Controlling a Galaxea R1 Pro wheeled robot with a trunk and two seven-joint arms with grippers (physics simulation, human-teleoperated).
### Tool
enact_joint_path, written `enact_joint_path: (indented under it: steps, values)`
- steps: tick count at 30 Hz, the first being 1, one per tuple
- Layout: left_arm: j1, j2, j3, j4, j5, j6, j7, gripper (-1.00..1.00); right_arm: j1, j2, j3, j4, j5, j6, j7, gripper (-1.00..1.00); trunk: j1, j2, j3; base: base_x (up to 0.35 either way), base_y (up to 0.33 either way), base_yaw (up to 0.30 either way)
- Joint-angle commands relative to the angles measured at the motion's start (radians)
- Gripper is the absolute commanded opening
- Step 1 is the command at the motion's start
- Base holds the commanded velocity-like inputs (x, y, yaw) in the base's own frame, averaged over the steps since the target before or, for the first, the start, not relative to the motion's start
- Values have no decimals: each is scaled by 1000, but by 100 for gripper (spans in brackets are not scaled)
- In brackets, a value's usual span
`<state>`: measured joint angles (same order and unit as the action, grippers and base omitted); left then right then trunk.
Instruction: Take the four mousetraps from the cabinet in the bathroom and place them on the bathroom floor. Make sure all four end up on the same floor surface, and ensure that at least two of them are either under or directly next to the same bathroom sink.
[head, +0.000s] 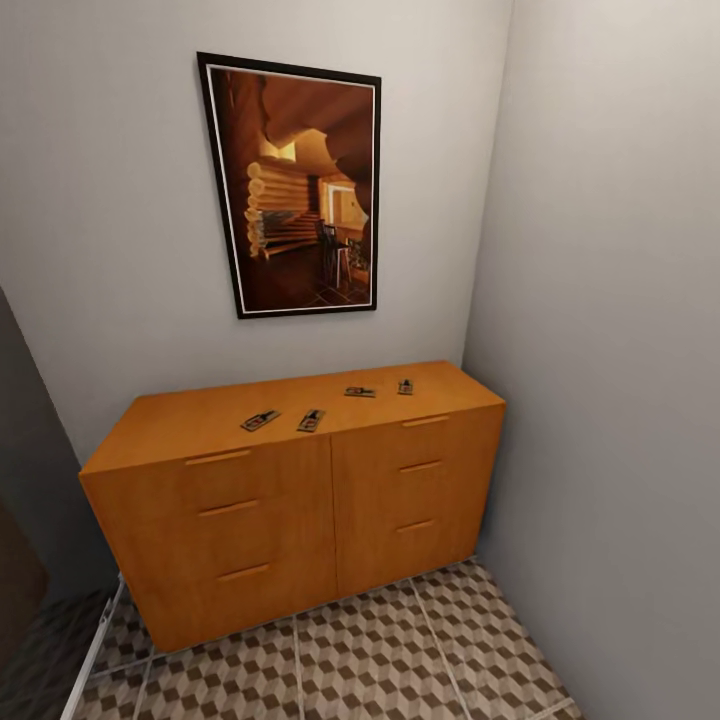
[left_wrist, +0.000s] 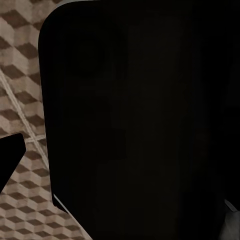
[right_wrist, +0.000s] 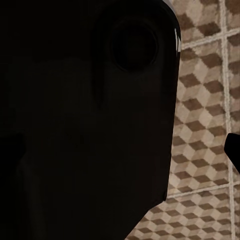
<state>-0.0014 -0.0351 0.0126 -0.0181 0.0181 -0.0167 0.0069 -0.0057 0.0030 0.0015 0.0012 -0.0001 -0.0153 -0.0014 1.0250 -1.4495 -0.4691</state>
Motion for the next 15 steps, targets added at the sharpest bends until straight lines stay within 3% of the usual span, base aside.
enact_joint_path:
  steps: [1,15]
  values:
    - [0,0,1,0,2,-2,1,100,0,0,0,0,0,-2,0,100,0,0,-1,12,0,0]
    - [0,0,0,0,2,-2,1,100,0,0,0,0,1,-2,0,100,0,0,-1,4,0,0]
